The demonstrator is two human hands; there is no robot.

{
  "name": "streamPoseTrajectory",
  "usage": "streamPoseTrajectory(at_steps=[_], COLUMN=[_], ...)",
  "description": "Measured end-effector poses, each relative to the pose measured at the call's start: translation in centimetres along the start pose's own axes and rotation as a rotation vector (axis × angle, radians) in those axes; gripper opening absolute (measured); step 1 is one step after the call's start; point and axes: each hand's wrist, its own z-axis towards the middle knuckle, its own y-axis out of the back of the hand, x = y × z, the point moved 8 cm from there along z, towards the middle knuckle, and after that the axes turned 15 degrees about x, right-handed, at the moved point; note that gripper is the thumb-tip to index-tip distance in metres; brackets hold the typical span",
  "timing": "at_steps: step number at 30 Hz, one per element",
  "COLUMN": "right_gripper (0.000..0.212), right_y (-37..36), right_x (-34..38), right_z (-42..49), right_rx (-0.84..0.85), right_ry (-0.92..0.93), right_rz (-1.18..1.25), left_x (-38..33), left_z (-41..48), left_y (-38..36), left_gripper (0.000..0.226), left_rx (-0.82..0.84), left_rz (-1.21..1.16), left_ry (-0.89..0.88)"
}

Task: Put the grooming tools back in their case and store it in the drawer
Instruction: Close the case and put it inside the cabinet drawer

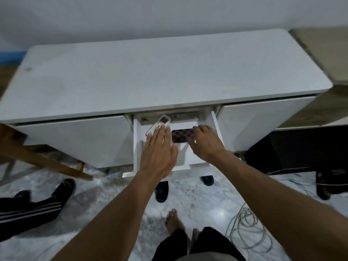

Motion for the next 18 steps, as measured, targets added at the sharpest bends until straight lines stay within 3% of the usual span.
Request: streamPoseTrajectory(at_steps=[8,13,18], right_gripper=[0.053,0.062,0.065], right_y=[-2.9,-7.0,-8.0], right_x=[0.7,-0.4,-0.8], right_z=[-7.4,-11.0,-12.1], right_rx=[-0.006,0.102,0.104], right_ry=[0.061,0.006,-0.02], right_rz=[-0.011,-0.011,-0.056], left_x=[-1.3,-1.6,-1.5], left_z=[-7.0,-9.6,-10.2], left_y=[-4.2,-7.0,-7.9], left_gripper=[0.061,0.063,0.065], left_rx=[0.066,0.132,0.132], left_rz=[-0.007,-0.019,-0.019], left_ry=[0.052,0.08,0.102])
